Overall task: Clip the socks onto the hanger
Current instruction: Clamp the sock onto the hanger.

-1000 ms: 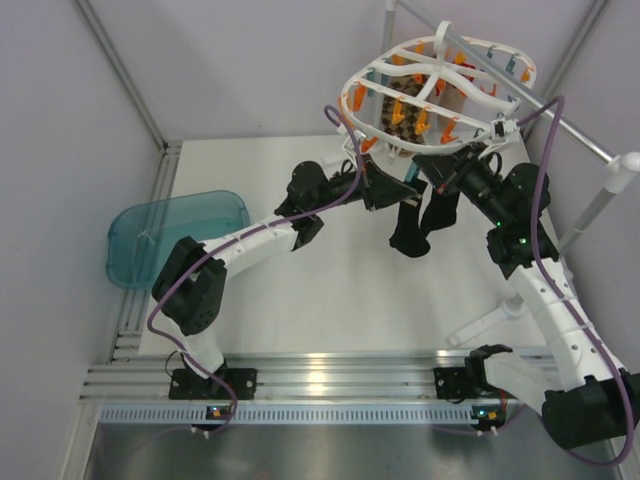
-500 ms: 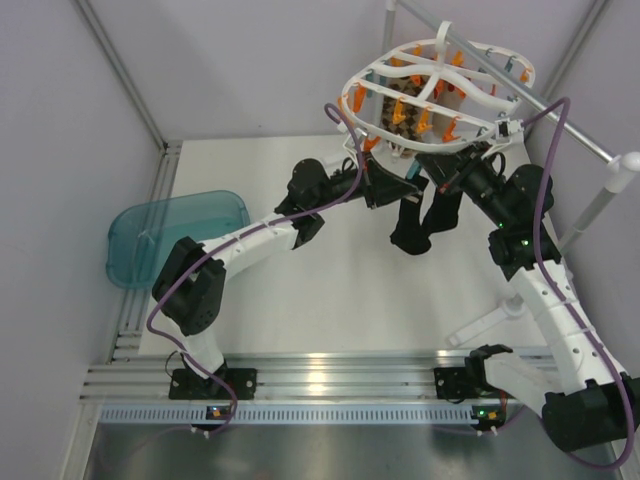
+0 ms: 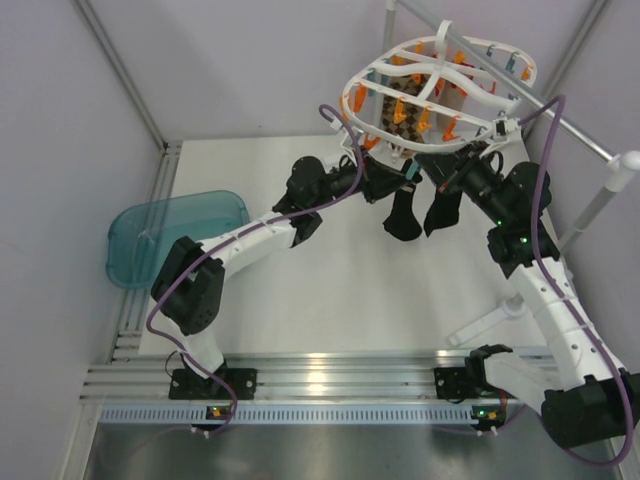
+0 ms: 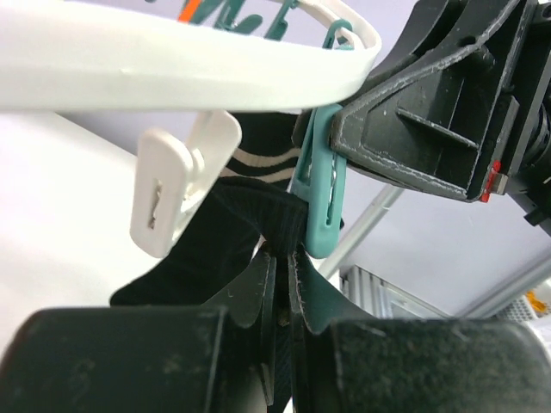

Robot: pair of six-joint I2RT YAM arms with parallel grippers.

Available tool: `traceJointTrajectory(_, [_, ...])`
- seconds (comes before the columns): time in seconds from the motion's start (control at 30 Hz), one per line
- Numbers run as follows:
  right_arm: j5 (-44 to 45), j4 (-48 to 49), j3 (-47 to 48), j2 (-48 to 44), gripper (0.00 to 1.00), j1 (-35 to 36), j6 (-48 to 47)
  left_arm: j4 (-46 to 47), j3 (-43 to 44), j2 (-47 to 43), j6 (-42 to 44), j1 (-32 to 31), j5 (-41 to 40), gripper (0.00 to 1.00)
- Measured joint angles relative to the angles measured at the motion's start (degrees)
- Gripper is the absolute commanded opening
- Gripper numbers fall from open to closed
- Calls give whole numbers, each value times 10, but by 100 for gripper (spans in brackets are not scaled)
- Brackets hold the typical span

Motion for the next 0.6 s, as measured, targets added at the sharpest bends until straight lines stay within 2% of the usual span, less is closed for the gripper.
traceJointTrajectory(0.6, [-8,2,13,26,0,0,10,10,-2,0,9,9,13,0])
